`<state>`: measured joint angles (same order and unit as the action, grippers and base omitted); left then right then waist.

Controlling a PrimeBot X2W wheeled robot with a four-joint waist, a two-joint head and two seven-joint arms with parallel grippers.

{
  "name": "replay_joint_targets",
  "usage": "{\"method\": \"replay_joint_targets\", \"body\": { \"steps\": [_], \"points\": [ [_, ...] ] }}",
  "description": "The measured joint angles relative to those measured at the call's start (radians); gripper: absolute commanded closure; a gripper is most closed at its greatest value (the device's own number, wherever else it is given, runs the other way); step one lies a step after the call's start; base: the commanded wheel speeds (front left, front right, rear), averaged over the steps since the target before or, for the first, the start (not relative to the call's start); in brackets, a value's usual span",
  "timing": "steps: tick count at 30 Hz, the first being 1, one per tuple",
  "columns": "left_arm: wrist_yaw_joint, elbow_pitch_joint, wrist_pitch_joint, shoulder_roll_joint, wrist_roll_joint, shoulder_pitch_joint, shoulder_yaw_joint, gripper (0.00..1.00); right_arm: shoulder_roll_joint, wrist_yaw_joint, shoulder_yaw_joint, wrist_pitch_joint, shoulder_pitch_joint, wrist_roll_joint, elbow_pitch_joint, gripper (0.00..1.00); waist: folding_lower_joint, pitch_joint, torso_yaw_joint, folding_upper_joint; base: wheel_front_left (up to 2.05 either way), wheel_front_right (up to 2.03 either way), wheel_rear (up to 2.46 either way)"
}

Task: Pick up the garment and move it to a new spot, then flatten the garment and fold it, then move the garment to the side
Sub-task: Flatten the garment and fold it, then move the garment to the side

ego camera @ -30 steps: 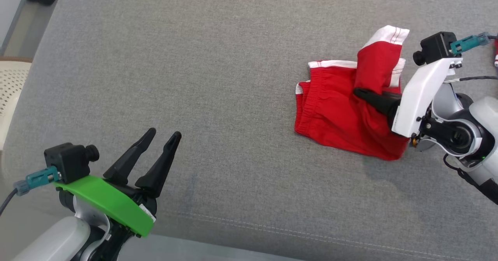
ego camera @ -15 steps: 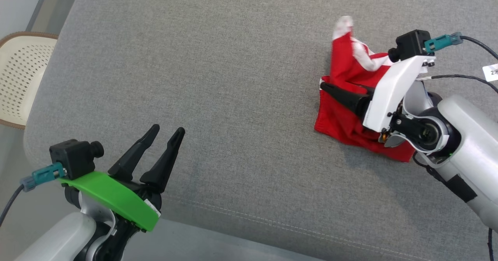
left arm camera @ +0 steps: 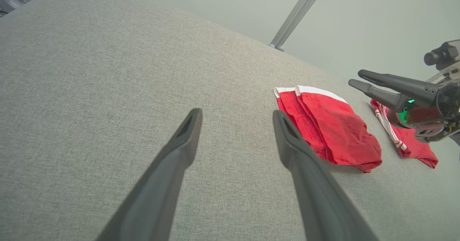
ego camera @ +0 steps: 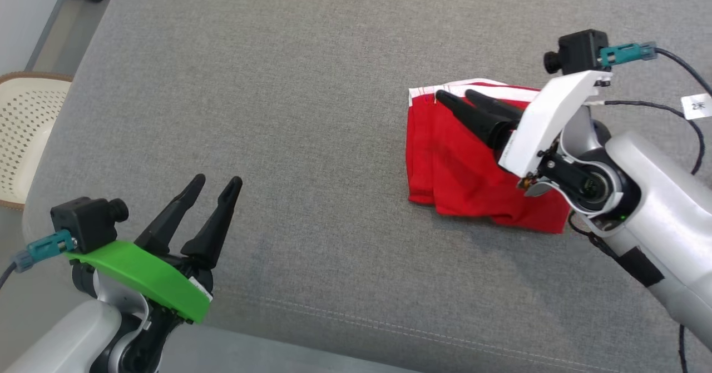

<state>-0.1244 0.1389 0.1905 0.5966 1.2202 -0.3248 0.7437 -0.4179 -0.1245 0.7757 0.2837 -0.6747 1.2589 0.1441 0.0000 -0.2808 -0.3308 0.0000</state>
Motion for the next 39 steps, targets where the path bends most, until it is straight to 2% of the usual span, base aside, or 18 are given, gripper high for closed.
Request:
{"method": "replay_joint_targets", "body": {
  "steps": [9,17,25,31,37,39],
  "points": [
    [0.000,0.011,0.006,0.014,0.000,0.028,-0.020,0.00,-0.153,-0.001,-0.053,-0.034,0.140,0.003,0.047,0.00,0.0000,0.028,0.053,0.0000,0.00,0.00,0.00],
    [0.000,0.038,0.008,0.029,0.000,0.039,-0.036,0.00,-0.149,-0.001,-0.073,-0.049,0.229,0.054,0.042,0.00,0.0000,0.020,0.084,0.0000,0.00,0.00,0.00],
    [0.000,0.057,-0.003,0.030,-0.002,0.039,-0.037,0.00,-0.167,-0.001,-0.125,-0.072,0.248,0.093,0.058,0.00,0.0000,-0.009,0.091,0.0000,0.00,0.00,0.00],
    [0.000,0.067,-0.013,0.024,-0.012,0.037,-0.037,0.00,-0.155,-0.001,-0.163,-0.081,0.267,0.157,0.081,0.00,0.0000,-0.019,0.070,0.0000,0.00,0.00,0.00],
    [0.000,0.069,-0.023,0.017,-0.013,0.035,-0.037,0.00,-0.138,0.008,-0.159,-0.070,0.267,0.168,0.107,0.00,0.0000,-0.028,0.032,0.0000,0.00,0.00,0.00],
    [0.000,0.066,-0.022,0.017,-0.016,0.035,-0.041,0.00,-0.134,0.021,-0.152,-0.061,0.264,0.168,0.110,1.00,0.0000,-0.030,0.018,0.0000,0.00,0.00,0.00]
  ]
}}
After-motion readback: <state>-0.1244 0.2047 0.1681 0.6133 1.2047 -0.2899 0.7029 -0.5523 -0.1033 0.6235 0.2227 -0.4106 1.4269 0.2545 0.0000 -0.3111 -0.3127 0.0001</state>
